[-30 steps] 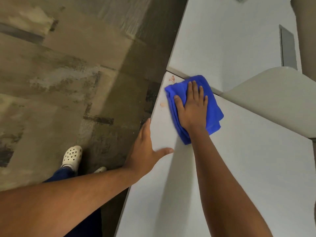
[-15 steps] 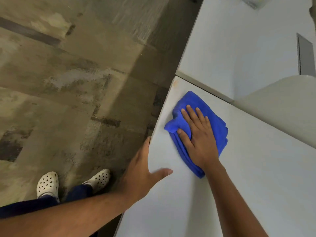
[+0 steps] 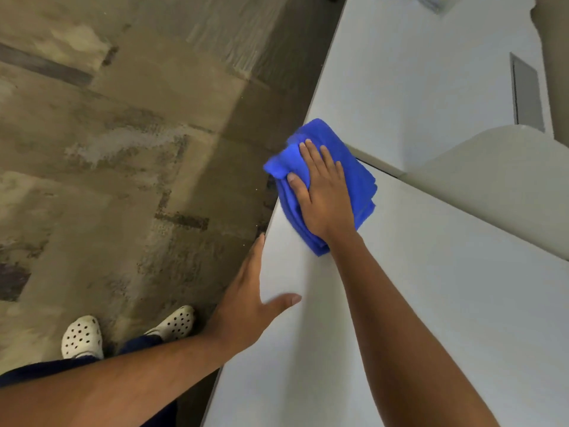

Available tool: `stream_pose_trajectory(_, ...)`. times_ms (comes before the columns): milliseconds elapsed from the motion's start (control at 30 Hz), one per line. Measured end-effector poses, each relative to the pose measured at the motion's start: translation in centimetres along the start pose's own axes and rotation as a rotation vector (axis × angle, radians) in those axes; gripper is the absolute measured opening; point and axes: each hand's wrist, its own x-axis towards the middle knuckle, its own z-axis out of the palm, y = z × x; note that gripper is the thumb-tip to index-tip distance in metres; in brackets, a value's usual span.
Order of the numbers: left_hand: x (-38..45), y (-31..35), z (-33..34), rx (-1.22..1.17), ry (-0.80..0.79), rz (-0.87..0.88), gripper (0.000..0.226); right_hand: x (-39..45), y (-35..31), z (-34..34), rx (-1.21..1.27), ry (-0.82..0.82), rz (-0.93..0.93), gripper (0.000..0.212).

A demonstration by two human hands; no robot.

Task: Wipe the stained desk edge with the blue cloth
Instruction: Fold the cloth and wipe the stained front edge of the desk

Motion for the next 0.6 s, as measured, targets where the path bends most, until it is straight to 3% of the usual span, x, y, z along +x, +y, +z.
stream_pose_trajectory(67,0.0,-0.3,-0.2,0.003,-0.002,-0.014,0.114,-2.5,2.6,-0.6,-0.011,0.029,0.099,0.065)
stream_pose_trajectory(167,-0.1,-0.5,-0.2,-0.017,-0.025,-0.041,0.115,-5.5,3.8,-0.6,-0.069,0.103,0.509,0.073)
stream_pose_trajectory(233,-0.1,-0.6,0.0,-0.005,-0.020,-0.031,0.114,-5.7,2.2,0.2,-0.081,0.101,0.653,0.077)
stream_pose_trajectory(300,0.0,-0.6,0.0,-0.012,-0.023,-0.026,0.113,-5.1,0.0,1.1,-0.108,0.077,0.651,0.079)
stream_pose_trajectory(500,0.2,-0.7,0.0,-0.039,-0.039,-0.009,0.113,0.4,-1.9,0.9,-0.184,0.026,0.318,0.078)
stream_pose_trajectory(600,0.4,-0.9,0.0,-0.036,-0.053,-0.039,0.114,3.5,-1.3,0.4,-0.155,0.030,0.297,0.071)
